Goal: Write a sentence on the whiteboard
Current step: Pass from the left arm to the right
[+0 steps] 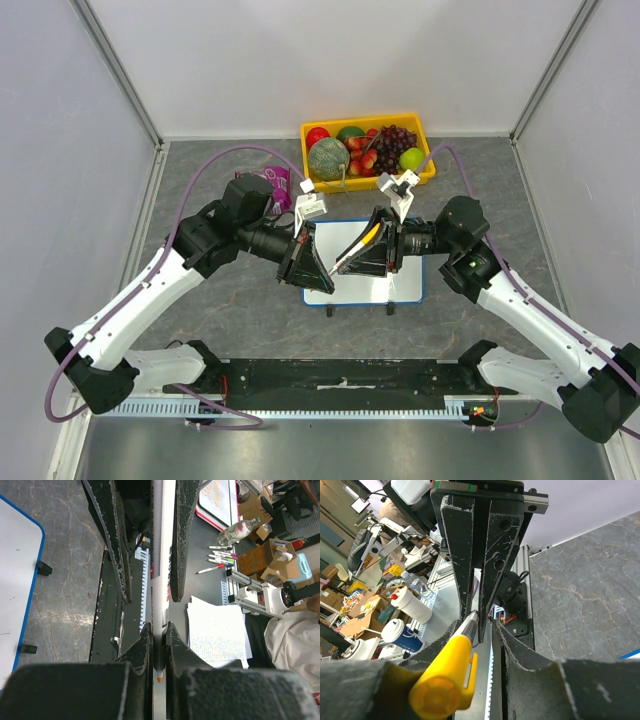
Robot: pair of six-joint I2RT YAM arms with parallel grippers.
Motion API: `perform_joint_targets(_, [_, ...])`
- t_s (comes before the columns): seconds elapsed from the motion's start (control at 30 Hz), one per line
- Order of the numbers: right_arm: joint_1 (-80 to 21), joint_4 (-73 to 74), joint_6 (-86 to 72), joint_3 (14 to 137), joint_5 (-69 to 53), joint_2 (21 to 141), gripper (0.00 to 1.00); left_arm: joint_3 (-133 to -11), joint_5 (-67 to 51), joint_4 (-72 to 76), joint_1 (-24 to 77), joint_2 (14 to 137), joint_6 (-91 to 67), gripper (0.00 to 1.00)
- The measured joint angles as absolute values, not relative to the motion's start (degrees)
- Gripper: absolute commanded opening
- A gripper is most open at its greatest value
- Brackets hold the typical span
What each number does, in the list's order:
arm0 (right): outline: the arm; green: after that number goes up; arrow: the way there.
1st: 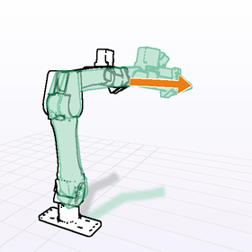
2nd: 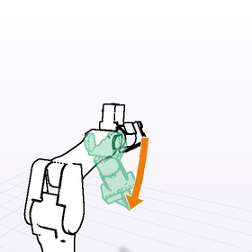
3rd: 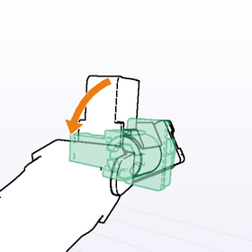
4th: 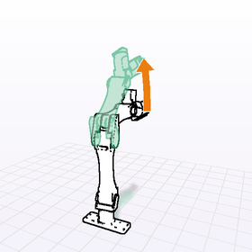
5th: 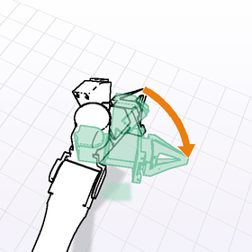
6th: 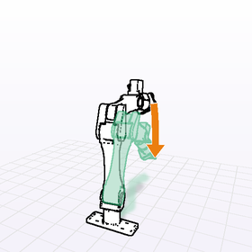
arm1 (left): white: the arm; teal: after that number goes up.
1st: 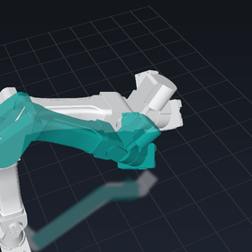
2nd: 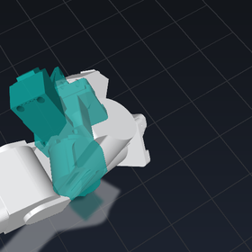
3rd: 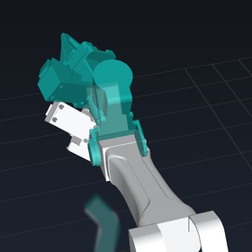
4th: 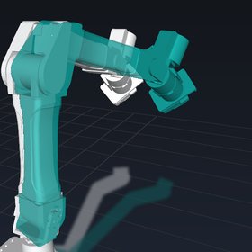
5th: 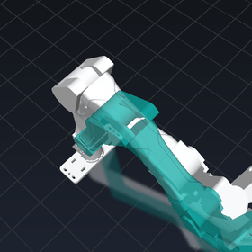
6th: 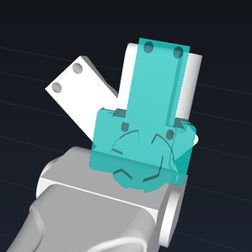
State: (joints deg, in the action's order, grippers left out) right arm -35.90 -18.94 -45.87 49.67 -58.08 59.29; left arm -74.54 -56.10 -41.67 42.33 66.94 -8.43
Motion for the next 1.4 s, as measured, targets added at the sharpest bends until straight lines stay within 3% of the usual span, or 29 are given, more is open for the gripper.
perform_joint_targets(0.47, [-35.9, -25.8, -51.62, 48.25, -57.56, 59.24, 0.36, -73.1, -57.12, -41.47, 42.35, 66.72, -8.43, 0.02])
perform_joint_targets(0.87, [-35.9, -20.86, -47.86, 48.21, -57.56, 58.11, 0.37, -72.82, -57.1, -41.43, 42.35, 66.15, -8.43, 0.02])
perform_joint_targets(1.2, [-35.9, -21.85, -48.86, 48.12, -57.58, 57.93, 0.32, -72.73, -57.1, -41.39, 42.35, 66.15, -8.45, 0.02])
perform_joint_targets(1.27, [-35.9, -22.5, -49.3, 47.9, -57.58, 57.8, 0.27, -72.69, -57.1, -41.39, 42.35, 66.15, -8.45, 0.02])
perform_joint_targets(1.4, [-35.9, -24.84, -50.68, 46.39, -57.63, 57.56, 0.0, -72.51, -57.12, -41.23, 42.35, 66.13, -8.71, 0.02])
